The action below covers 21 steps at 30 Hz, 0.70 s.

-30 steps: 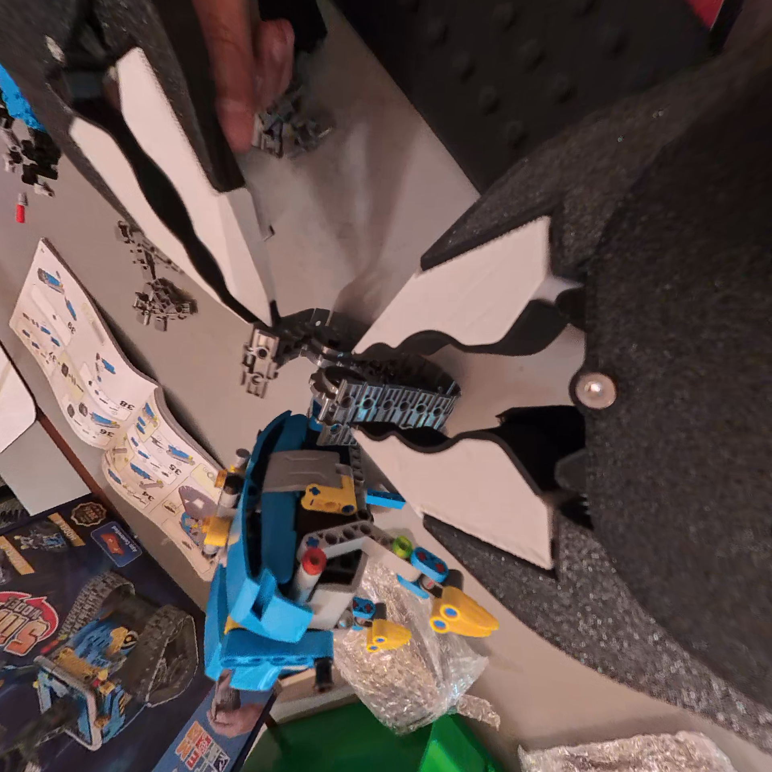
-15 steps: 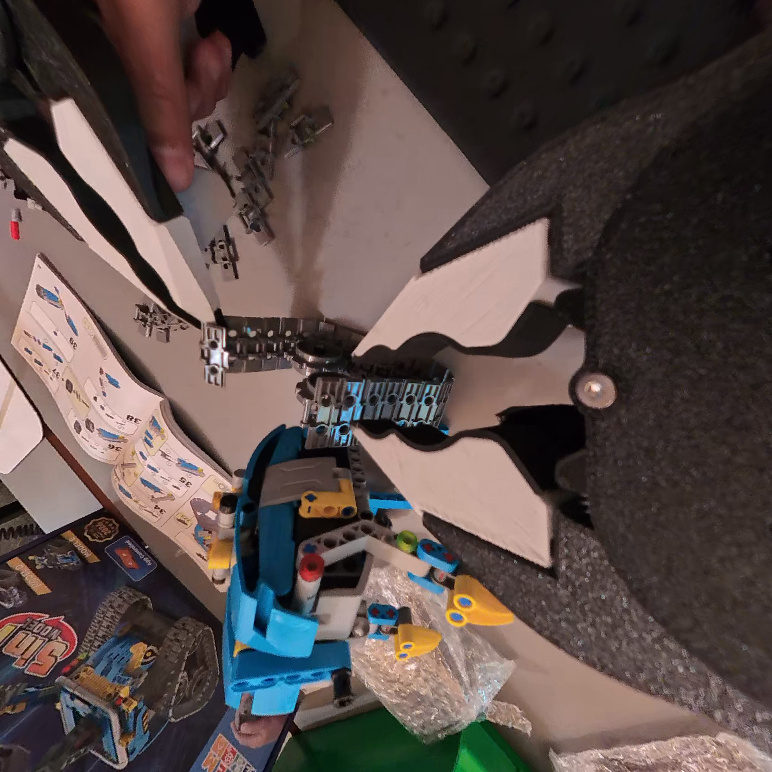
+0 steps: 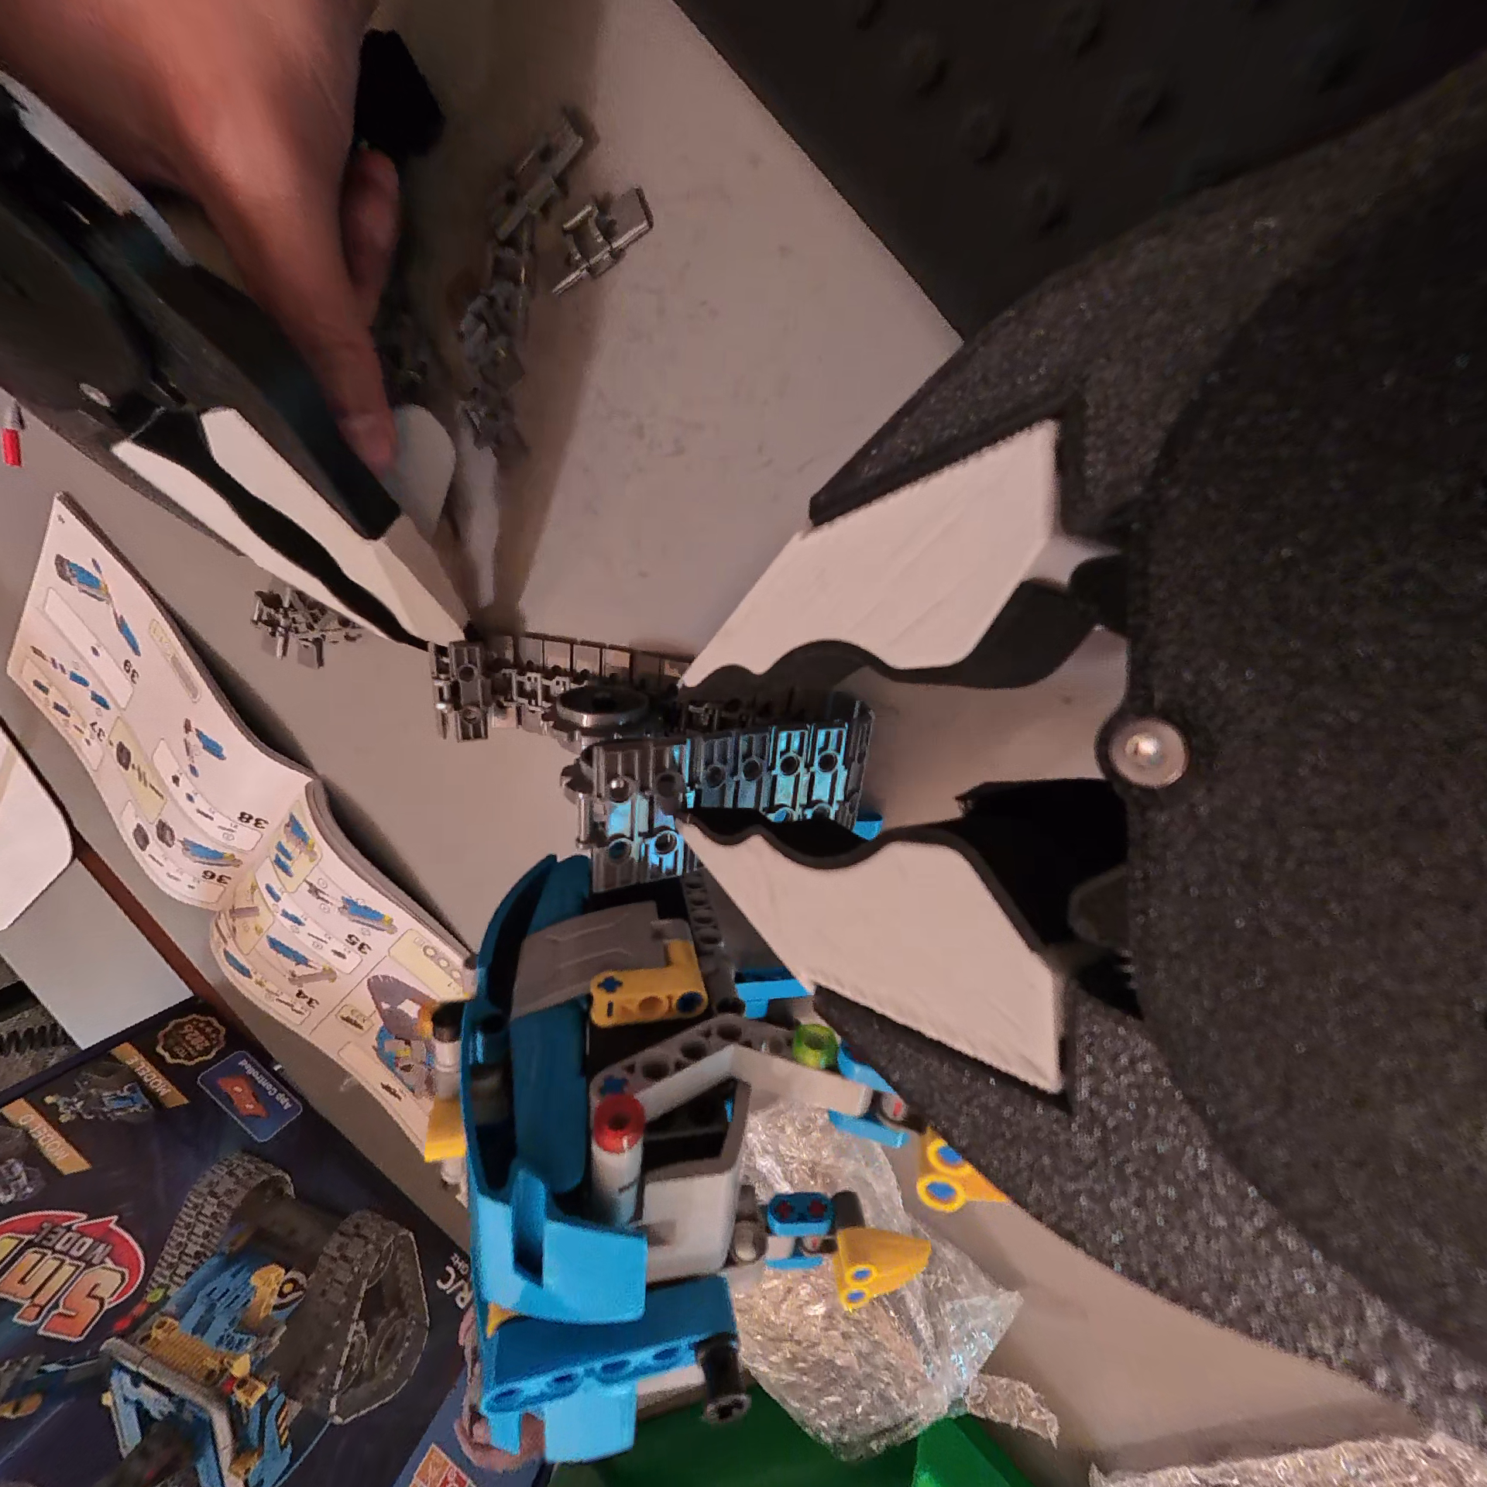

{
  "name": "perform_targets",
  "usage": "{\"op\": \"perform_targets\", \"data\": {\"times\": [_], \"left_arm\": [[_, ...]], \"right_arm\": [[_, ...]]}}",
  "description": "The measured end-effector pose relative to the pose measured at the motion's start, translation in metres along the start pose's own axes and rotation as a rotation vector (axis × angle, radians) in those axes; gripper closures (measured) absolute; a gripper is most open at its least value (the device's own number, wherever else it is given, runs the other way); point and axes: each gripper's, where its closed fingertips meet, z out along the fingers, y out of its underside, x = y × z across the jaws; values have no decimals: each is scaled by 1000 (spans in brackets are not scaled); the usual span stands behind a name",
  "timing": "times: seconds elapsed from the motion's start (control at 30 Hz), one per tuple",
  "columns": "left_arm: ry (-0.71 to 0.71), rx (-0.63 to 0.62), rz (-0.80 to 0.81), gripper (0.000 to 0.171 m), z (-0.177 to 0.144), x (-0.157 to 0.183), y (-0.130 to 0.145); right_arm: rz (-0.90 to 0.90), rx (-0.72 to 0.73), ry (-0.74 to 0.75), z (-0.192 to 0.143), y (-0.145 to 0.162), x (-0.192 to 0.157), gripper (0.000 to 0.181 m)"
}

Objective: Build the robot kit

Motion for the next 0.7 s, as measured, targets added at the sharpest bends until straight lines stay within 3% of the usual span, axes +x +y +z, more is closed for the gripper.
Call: {"op": "perform_targets", "data": {"times": [0.1,0.3,0.37,0.47,0.7], "left_arm": [[-5,-1,0,146,0,-1,0],[-15,3,2,146,2,-1,-2],[-19,3,7,146,3,0,-2],[-25,0,12,146,3,0,-2],[-26,-2,18,146,4,1,-3]], "right_arm": [[91,58,-69,-5,-10,-3,174],[435,182,-433,-27,-36,-33,178],[471,187,-498,-30,-41,-45,176],[416,187,-498,-29,-44,-59,172],[113,152,-325,-21,-43,-71,169]]}}
